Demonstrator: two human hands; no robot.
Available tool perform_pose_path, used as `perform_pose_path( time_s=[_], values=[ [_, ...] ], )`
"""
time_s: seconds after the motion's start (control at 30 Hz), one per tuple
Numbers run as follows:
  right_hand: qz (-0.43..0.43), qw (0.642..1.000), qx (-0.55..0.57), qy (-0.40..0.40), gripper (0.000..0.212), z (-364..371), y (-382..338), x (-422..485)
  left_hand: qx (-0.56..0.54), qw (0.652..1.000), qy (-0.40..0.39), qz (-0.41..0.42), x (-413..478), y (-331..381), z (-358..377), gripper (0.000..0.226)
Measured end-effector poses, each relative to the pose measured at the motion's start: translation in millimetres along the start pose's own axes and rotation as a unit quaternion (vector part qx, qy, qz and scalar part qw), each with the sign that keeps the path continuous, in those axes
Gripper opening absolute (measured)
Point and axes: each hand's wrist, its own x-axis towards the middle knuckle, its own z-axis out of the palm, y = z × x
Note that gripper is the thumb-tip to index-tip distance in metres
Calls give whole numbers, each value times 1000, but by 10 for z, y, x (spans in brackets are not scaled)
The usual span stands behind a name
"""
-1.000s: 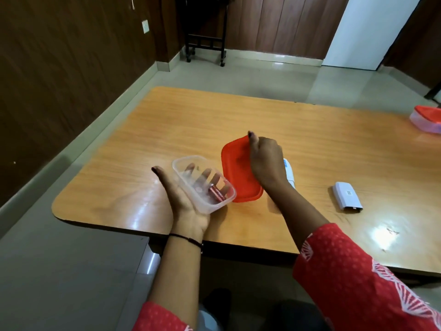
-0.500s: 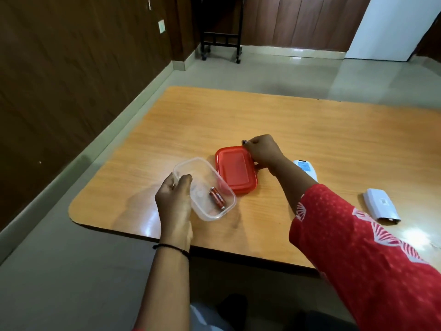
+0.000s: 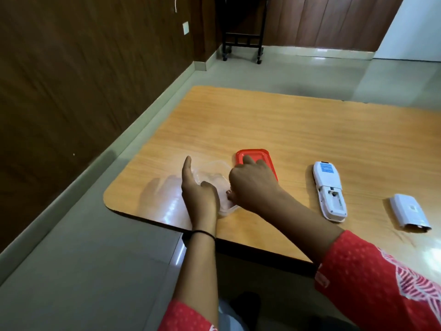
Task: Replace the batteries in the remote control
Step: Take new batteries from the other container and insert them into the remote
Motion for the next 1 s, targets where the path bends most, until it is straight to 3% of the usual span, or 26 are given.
perform_pose_path(
  time_s=[0.17,0.37,0.47,0.53,0.63,0.7,0.77,0.9,1.0],
  values=[
    [52,999,-11,11,11,6,-105,16,25,999,-15,21,-47,52,-4,65],
    [82,996,20,24,15,76,-145,50,17,1000,-6,9,-11,23,28,61],
    [125,981,138,63,24,97,-109,14,2,999,29,30,-42,60,53,55],
    [177,931,299,112,22,38,26,-112,3,994,60,86,-99,127,75,50],
    [243,794,527,179,11,-49,381,-442,24,973,58,223,-268,224,170,40],
    [267,740,586,193,7,-37,657,-740,37,953,-3,299,-460,262,304,34],
    [296,717,600,198,7,45,906,-1030,48,932,-119,338,-649,269,461,31],
    [346,710,581,196,22,287,1350,-1319,164,864,-375,292,-893,135,757,56],
    [344,736,553,185,29,401,1533,-1301,226,846,-426,228,-929,50,909,81]
  ],
)
